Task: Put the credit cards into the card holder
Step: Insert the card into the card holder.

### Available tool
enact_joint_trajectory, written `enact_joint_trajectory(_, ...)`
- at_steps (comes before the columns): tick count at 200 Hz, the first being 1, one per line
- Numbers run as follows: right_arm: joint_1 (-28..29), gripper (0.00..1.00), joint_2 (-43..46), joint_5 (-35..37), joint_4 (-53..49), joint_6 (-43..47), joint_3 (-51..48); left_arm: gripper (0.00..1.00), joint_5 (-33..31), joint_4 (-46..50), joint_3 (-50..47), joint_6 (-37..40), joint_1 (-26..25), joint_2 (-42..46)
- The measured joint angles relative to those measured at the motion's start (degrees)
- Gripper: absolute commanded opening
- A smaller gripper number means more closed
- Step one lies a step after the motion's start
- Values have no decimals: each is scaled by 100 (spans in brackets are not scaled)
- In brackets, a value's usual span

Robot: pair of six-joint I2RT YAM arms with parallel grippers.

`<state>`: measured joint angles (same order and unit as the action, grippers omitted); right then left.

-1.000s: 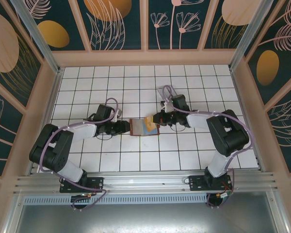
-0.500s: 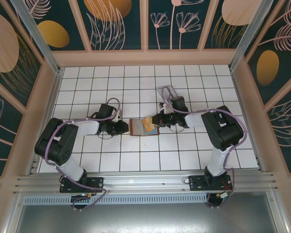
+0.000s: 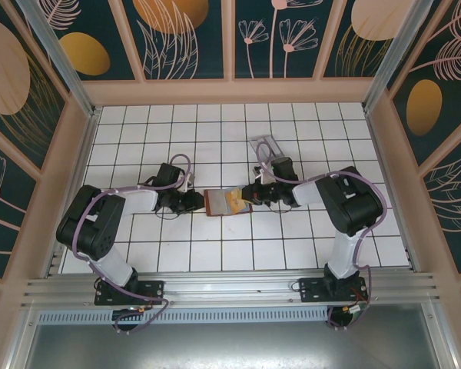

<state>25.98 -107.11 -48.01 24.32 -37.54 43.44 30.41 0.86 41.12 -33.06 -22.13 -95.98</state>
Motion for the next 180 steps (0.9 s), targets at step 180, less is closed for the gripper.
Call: enact_joint_trajectory(180, 90, 0, -579, -317, 691, -201, 234, 15, -68, 295, 284, -258, 15, -245)
